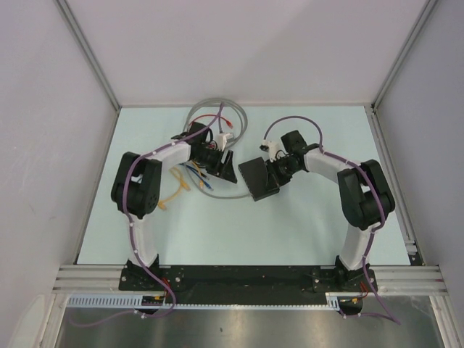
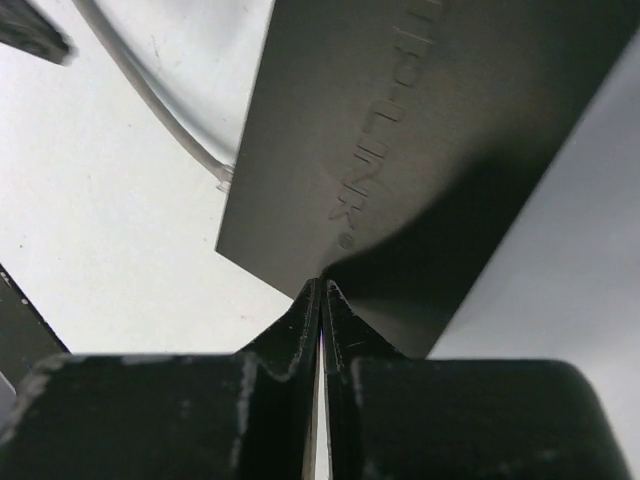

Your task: Pull the plug from the switch port

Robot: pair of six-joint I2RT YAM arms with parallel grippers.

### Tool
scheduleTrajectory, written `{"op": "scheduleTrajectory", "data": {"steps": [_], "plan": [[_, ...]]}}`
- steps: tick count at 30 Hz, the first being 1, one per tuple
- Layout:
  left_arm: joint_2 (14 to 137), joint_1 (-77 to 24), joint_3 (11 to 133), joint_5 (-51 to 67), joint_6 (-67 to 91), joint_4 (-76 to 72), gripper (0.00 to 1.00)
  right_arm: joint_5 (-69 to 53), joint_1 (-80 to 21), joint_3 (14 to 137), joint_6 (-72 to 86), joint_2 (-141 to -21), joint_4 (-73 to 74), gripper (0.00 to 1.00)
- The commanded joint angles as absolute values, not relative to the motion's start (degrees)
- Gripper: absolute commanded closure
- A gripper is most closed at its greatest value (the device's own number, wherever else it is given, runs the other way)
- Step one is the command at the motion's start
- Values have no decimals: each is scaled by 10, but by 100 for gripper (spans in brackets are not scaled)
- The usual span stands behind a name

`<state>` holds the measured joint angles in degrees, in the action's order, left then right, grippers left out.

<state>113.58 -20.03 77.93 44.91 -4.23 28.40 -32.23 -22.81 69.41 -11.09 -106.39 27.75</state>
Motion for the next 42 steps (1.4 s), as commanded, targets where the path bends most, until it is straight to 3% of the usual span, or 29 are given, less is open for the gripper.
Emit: {"op": "scheduleTrajectory", "data": {"steps": [1,20,29,42], "plan": [[1169,-221,830,514,-29,270,33,-307,-249,712,-98,-1085,283,97],[1258,-265,852,561,-4,255,46,-265,-221,701,-121,-1142,276,99],[1274,-273,874,581,-38,286,60,-281,-228,700,-119,-1157,284,97],[1286,-280,893,570,-81,315,65,-282,-235,700,-116,-1159,282,97]]}}
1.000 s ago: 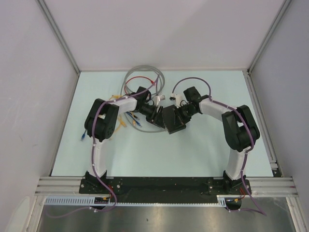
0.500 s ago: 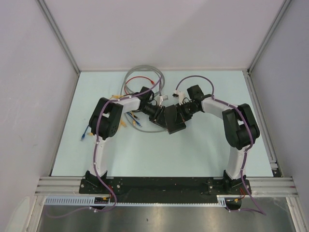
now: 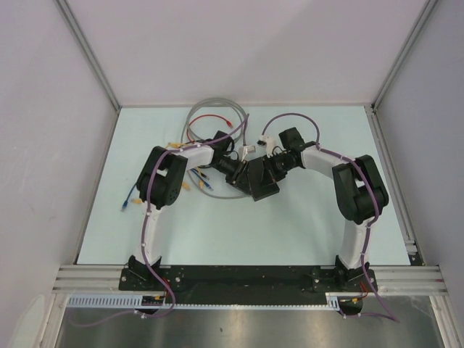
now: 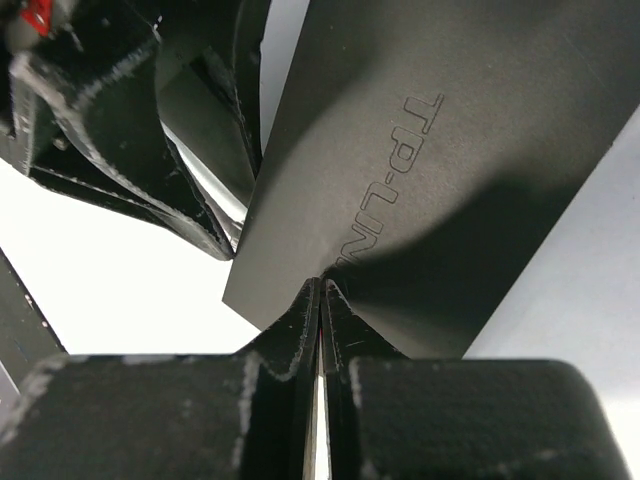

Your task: Pull the plug from the switch port

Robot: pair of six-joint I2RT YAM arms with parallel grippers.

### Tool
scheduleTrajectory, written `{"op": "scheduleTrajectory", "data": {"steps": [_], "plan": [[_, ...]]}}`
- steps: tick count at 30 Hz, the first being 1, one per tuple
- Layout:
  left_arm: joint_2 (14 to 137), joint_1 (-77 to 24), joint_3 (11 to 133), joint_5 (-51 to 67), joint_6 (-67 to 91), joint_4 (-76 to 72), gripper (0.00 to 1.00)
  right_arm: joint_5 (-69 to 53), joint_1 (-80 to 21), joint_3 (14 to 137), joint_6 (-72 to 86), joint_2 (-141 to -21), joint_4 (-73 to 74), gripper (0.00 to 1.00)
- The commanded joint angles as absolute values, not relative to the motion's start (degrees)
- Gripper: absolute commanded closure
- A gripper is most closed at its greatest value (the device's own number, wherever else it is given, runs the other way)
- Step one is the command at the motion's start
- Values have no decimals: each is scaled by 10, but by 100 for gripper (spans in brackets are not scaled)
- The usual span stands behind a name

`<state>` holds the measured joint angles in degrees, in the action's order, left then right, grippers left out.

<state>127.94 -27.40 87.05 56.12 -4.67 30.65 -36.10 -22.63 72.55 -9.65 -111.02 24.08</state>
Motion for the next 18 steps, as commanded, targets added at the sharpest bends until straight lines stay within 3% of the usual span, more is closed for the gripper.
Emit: {"op": "scheduleTrajectory", "data": {"steps": [1,18], "plan": [[1288,-281,896,570,-84,318,65,-282,-235,700,-116,-1159,282,97],[1300,-284,905,509,-132,346,72,-272,-240,700,-116,-1159,282,96]]}}
